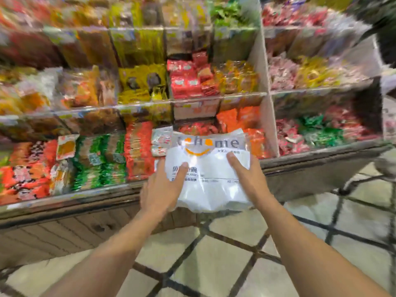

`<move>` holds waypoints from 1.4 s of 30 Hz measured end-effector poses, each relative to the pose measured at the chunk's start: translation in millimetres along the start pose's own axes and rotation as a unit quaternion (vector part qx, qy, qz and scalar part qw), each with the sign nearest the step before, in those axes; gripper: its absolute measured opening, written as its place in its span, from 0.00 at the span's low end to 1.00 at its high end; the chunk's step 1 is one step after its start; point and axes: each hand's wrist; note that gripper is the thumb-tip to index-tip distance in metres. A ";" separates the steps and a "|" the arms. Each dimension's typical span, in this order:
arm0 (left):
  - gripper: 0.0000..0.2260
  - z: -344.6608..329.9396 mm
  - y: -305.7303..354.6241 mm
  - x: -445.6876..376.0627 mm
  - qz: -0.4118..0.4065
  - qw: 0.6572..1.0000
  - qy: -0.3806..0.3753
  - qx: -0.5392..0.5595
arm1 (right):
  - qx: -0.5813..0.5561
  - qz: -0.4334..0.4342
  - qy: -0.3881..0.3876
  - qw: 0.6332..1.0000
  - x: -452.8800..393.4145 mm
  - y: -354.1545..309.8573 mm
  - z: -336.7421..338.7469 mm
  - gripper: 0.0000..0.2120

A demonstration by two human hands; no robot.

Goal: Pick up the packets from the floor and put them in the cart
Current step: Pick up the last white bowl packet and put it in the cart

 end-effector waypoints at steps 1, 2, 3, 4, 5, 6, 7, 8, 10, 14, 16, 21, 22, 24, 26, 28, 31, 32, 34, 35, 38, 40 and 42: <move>0.36 -9.4 31.3 -0.4 -0.029 1.000 -0.009 0.005 | -0.006 0.003 0.022 1.000 -4.3 -6.5 31.7 0.32; 0.35 -21.4 61.8 -0.4 -0.057 0.998 -0.019 0.012 | -0.011 0.009 0.045 0.999 -7.4 -11.9 64.3 0.31; 0.33 -35.7 92.4 1.1 -0.082 0.996 -0.029 0.019 | -0.014 0.014 0.071 0.997 -10.2 -14.6 97.3 0.31; 0.32 -52.1 123.7 4.5 -0.103 0.994 -0.041 0.027 | -0.015 0.013 0.098 0.995 -11.8 -16.2 131.1 0.33; 0.31 -70.3 155.3 8.6 -0.122 0.990 -0.055 0.039 | -0.014 0.008 0.125 0.992 -13.3 -16.1 166.0 0.37; 0.30 -90.3 187.4 15.1 -0.139 0.986 -0.072 0.051 | -0.015 0.000 0.147 0.989 -15.1 -13.7 202.7 0.42; 0.29 -111.2 219.7 23.9 -0.154 0.983 -0.086 0.058 | -0.018 -0.005 0.163 0.986 -17.1 -9.3 240.1 0.46; 0.29 -132.9 251.0 34.4 -0.171 0.979 -0.098 0.059 | -0.022 -0.008 0.175 0.984 -19.2 -3.5 278.0 0.48; 0.30 -178.5 310.1 59.1 -0.209 0.968 -0.122 0.061 | -0.037 -0.019 0.212 0.976 -21.5 11.9 354.7 0.48; 0.30 -272.2 426.6 116.2 -0.263 0.945 -0.182 0.064 | -0.042 -0.032 0.288 0.956 -17.3 46.2 497.7 0.53; 0.30 -314.6 479.2 144.5 -0.284 0.934 -0.207 0.070 | -0.038 -0.046 0.330 0.942 -11.7 59.8 561.7 0.56; 0.33 -408.6 589.6 204.7 -0.339 0.909 -0.238 0.038 | -0.046 -0.045 0.387 0.920 -6.5 93.2 702.0 0.47; 0.34 -426.3 610.2 215.3 -0.345 0.904 -0.249 0.045 | -0.041 -0.044 0.400 0.914 -6.5 99.1 726.5 0.46; 0.37 -461.1 650.6 233.8 -0.351 0.896 -0.268 0.049 | -0.037 -0.049 0.427 0.902 -11.9 112.3 774.1 0.43; 0.39 -499.1 688.2 249.4 -0.366 0.886 -0.281 0.037 | -0.039 -0.061 0.441 0.894 -21.0 125.4 819.7 0.43; 0.40 -538.8 725.8 260.3 -0.378 0.876 -0.297 0.041 | -0.043 -0.063 0.447 0.891 -36.3 139.3 865.9 0.43; 0.37 -602.3 783.6 269.9 -0.394 0.860 -0.319 0.054 | -0.040 -0.073 0.458 0.885 -67.1 162.3 932.4 0.44; 0.35 -624.4 803.5 271.8 -0.399 0.856 -0.323 0.055 | -0.041 -0.076 0.461 0.883 -79.7 170.0 954.6 0.45; 0.32 -665.8 843.9 274.4 -0.403 0.852 -0.331 0.055 | -0.045 -0.088 0.473 0.876 -105.9 182.1 997.2 0.47; 0.31 -685.1 863.9 275.7 -0.400 0.850 -0.338 0.058 | -0.049 -0.095 0.482 0.870 -118.1 186.6 1018.3 0.47; 0.32 -738.8 922.0 281.1 -0.404 0.849 -0.336 0.043 | -0.061 -0.117 0.501 0.855 -149.8 196.6 1082.2 0.46; 0.35 -770.8 958.4 287.1 -0.415 0.851 -0.321 0.023 | -0.069 -0.123 0.498 0.855 -167.9 204.2 1124.7 0.49; 0.37 -801.5 992.4 294.0 -0.422 0.848 -0.320 0.017 | -0.081 -0.124 0.499 0.854 -185.3 213.7 1165.2 0.48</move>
Point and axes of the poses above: each hand's wrist, its own x-axis away from the middle knuckle, its own z-axis out of the back of the hand, y = z × x, and after that the axes turned 3 degrees about y, right-handed
